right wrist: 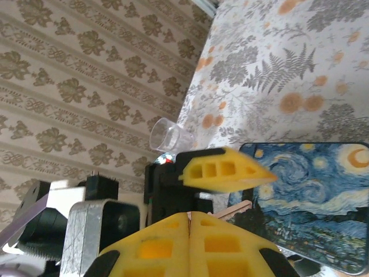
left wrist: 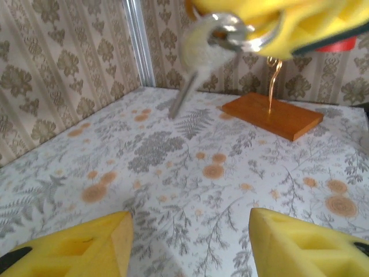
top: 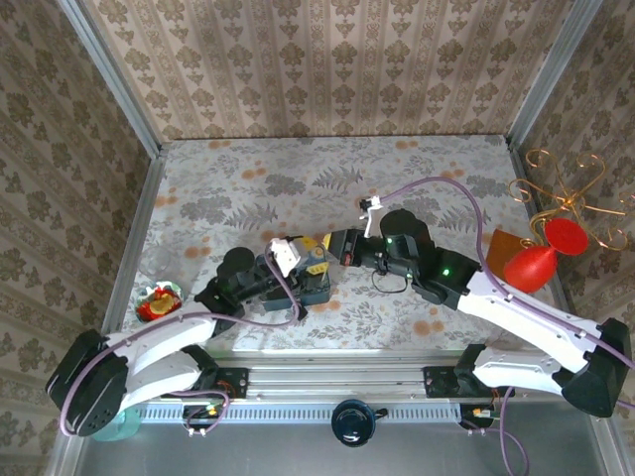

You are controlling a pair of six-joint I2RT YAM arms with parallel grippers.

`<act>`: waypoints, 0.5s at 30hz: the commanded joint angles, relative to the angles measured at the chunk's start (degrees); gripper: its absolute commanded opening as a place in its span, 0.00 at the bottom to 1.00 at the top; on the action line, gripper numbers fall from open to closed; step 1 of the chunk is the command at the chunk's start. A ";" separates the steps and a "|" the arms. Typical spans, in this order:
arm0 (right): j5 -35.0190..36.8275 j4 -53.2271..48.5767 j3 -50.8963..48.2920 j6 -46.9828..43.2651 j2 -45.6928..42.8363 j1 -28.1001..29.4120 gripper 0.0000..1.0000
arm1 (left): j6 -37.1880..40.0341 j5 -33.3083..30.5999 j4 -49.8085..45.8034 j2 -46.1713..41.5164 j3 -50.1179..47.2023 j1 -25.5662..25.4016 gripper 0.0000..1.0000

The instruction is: Unlock a padlock with a key

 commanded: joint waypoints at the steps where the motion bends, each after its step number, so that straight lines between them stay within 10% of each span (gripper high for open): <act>1: -3.60 -1.94 1.77 1.34 0.58 -0.19 0.00 | 1.34 6.82 9.03 1.74 2.09 1.84 0.51; 15: -5.96 -0.65 2.66 1.12 2.66 -0.24 0.00 | -1.35 17.60 6.85 -0.09 2.81 5.71 0.34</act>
